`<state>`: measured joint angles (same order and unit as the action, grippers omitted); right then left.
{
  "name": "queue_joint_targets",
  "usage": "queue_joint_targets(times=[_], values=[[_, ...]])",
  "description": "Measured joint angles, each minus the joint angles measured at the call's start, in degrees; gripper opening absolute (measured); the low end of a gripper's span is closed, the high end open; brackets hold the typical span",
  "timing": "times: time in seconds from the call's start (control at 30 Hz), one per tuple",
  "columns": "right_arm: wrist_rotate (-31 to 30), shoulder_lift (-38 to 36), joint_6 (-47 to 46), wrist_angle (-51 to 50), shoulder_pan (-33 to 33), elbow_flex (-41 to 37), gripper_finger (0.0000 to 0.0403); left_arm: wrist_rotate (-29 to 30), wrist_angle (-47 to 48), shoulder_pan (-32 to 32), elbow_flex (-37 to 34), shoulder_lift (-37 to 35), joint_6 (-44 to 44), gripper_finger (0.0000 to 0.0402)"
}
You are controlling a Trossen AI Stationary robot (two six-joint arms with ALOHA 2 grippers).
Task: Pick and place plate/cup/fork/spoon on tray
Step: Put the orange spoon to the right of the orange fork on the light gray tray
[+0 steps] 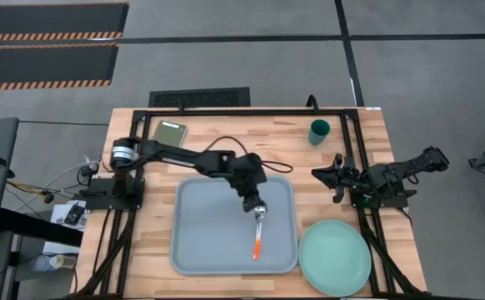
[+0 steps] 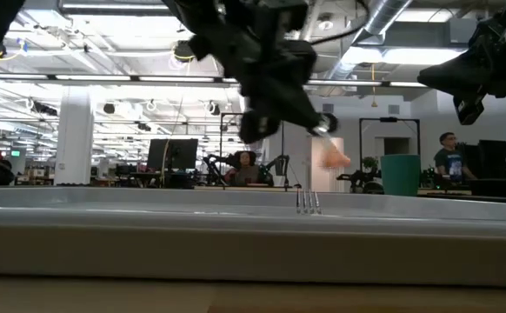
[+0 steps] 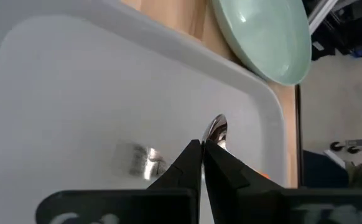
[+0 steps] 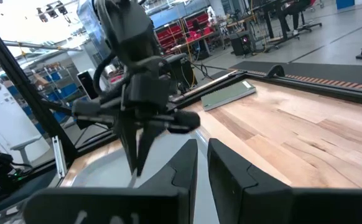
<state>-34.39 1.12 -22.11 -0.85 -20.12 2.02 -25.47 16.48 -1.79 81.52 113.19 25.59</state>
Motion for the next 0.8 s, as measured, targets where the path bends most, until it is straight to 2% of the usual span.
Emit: queue_joint_targets(times=[0.1, 0.27, 0.53, 0.8], values=[[0.00, -0.01, 0.01, -0.01, 0.00, 0.00, 0.0066, 0.37, 0.10, 0.18, 3.21, 3.21, 0.05, 0.0000], [0.00, -0.01, 0.02, -0.01, 0.00, 0.00, 0.0066, 4.91, 0.29, 0.47, 6.91, 6.80, 0.26, 0.0000], [0.00, -0.01, 0.04, -0.01, 0.00, 0.00, 0.0066, 9.82, 2.63, 0.51, 7.04, 7.15, 0.24, 0.0000], [0.02, -0.01, 0.02, 0.01, 0.00, 0.00, 0.0066, 9.76, -0.68, 0.94, 3.82, 7.05, 3.67, 0.0000]])
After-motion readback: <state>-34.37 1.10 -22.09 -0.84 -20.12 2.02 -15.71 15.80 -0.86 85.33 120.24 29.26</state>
